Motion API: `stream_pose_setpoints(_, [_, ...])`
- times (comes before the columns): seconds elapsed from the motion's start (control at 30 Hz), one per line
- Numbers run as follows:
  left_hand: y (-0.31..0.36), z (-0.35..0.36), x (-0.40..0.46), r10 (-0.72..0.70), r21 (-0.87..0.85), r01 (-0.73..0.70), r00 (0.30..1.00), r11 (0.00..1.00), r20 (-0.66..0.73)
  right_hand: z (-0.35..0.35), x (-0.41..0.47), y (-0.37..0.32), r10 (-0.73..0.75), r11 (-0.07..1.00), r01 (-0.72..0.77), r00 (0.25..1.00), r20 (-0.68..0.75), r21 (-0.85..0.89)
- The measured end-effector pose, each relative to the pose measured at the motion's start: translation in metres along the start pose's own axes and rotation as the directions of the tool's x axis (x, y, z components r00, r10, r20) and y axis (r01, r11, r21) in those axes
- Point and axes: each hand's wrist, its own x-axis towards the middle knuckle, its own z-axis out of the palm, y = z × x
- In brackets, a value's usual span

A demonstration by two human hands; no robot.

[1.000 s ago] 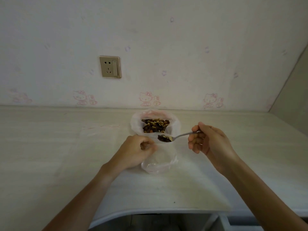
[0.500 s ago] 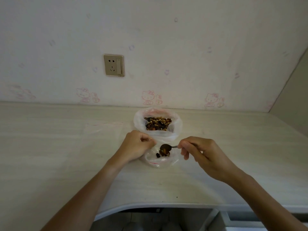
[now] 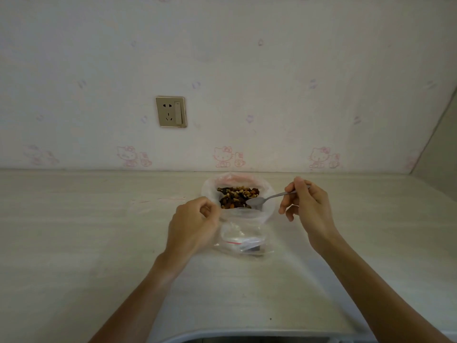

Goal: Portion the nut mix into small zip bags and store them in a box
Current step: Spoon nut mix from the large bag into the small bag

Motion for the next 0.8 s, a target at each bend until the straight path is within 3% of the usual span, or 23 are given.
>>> stream_pose_setpoints(0.1, [-0.003,0.001,0.013,-0.079,0.047,0.084,0.993,0.995,-0.090,0.009,0.015,0.006,-0.044,0.994,0.041,0.999,-0.020,-0.096])
stream_pose_setpoints(0.23, [-0.005,0.008,0.040,-0.200,0.145,0.198,0.980,0.969,-0.003,0.020,0.027,0.012,-0.158,0.940,0.146,0.987,-0.013,-0.307])
stream_pose_setpoints(0.33, [-0.005,0.019,0.050,-0.200,0.140,0.195,0.980,0.971,0.020,0.029,0.030,0.018,-0.206,0.902,0.207,0.978,0.043,-0.379])
stream_pose_setpoints(0.47, [-0.010,0.030,0.049,-0.043,0.029,0.043,0.999,0.999,-0.013,0.029,0.034,0.033,-0.196,0.929,0.206,0.979,0.062,-0.307])
stream_pose_setpoints(0.63, [-0.003,0.034,0.043,0.115,-0.068,-0.118,0.993,0.991,-0.039,0.027,0.039,0.043,-0.026,0.990,0.038,0.996,0.089,-0.137])
stream_pose_setpoints(0.8, [0.000,0.032,0.041,0.149,-0.147,-0.151,0.989,0.978,-0.021,0.031,0.038,0.051,0.046,0.996,-0.036,0.992,0.121,-0.081])
